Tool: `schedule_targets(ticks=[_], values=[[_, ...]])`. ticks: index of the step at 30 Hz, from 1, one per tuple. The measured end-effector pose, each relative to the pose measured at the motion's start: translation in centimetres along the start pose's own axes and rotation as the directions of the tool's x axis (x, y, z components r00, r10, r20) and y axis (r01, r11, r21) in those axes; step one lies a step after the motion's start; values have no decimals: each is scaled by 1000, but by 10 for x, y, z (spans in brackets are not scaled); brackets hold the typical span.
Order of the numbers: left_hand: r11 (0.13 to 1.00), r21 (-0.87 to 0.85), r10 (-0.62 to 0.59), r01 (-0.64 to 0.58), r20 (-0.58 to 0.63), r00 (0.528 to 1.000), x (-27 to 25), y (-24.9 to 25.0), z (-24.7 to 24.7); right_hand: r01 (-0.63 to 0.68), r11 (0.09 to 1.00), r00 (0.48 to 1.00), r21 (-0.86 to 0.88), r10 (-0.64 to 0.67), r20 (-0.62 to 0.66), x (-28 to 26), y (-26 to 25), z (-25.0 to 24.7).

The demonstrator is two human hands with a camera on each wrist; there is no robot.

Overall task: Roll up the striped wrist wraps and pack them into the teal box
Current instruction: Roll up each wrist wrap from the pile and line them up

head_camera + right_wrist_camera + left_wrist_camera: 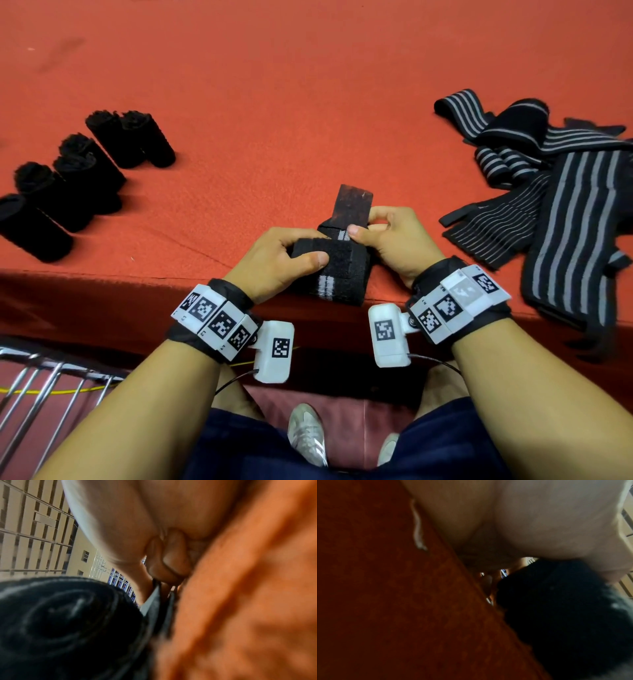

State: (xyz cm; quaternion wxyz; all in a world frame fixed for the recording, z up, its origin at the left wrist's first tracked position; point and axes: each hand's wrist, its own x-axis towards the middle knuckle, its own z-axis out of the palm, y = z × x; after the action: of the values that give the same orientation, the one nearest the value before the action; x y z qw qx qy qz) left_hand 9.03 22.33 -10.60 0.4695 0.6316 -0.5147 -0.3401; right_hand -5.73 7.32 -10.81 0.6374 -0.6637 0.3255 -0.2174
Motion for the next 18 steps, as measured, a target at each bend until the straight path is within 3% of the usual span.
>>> schedule_targets(ticks=[3,8,13,18], values=[[1000,-12,1,0,50,999,0,-1,-1,27,999,997,-38,-29,-67,-1,3,2],[999,43,-14,8,122,992,2,-3,-1,102,992,992,-76,-108,-68,-6,4,4],[995,97,-28,18,110,994,2,-9,-1,135,950,970,-282,-185,-160,-1,8,2],[995,101,-15,5,97,995,1,-7,-2,109,948,970,-299,-167,-176,2,11,1]])
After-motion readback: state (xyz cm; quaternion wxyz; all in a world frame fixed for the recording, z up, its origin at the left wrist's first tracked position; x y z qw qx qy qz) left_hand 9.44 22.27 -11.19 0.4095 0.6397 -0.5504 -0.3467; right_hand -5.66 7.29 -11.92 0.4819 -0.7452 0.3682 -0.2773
